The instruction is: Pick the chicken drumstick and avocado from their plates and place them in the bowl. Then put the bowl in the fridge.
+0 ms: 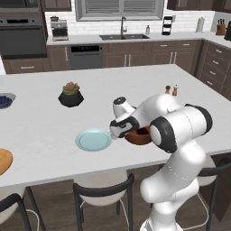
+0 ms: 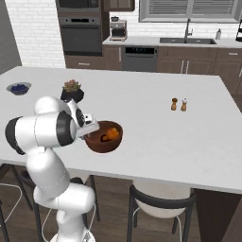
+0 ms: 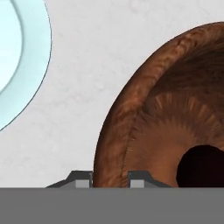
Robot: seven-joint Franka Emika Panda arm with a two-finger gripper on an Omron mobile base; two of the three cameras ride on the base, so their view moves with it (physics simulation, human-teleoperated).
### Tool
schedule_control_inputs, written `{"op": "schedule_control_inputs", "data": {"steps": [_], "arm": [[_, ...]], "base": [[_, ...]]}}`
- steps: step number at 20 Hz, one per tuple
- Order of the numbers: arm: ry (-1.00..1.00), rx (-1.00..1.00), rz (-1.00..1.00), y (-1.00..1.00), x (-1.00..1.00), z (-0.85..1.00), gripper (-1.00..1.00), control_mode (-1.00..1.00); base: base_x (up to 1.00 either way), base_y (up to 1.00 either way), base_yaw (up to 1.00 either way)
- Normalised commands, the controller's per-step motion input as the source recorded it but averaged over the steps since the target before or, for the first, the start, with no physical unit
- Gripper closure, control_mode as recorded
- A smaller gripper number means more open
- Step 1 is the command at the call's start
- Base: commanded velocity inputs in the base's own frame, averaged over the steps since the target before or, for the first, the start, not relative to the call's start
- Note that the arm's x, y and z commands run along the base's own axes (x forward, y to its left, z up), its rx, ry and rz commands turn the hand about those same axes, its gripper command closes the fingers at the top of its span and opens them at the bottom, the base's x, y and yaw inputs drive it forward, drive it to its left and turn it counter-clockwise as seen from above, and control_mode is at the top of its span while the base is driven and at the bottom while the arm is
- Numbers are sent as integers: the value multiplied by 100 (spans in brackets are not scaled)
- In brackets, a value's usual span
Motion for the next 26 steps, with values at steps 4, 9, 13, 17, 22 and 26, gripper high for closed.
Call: {"op": "schedule_control_inputs", "data": {"steps": [4, 9, 13, 17, 22, 26], "arm": [[-10, -2, 48, -25, -31, 19, 100, -100], [-5, -5, 36, -9, -34, 70, 100, -100], [-3, -2, 47, -11, -45, 91, 100, -100], [0, 0, 56, -30, -33, 88, 100, -100], [4, -6, 48, -43, -18, 84, 100, -100], [1, -32, 27, -15, -23, 45, 100, -100]], "base": [[0, 0, 0], [0, 0, 0], [0, 0, 0], [0, 0, 0], [0, 0, 0], [0, 0, 0]]}}
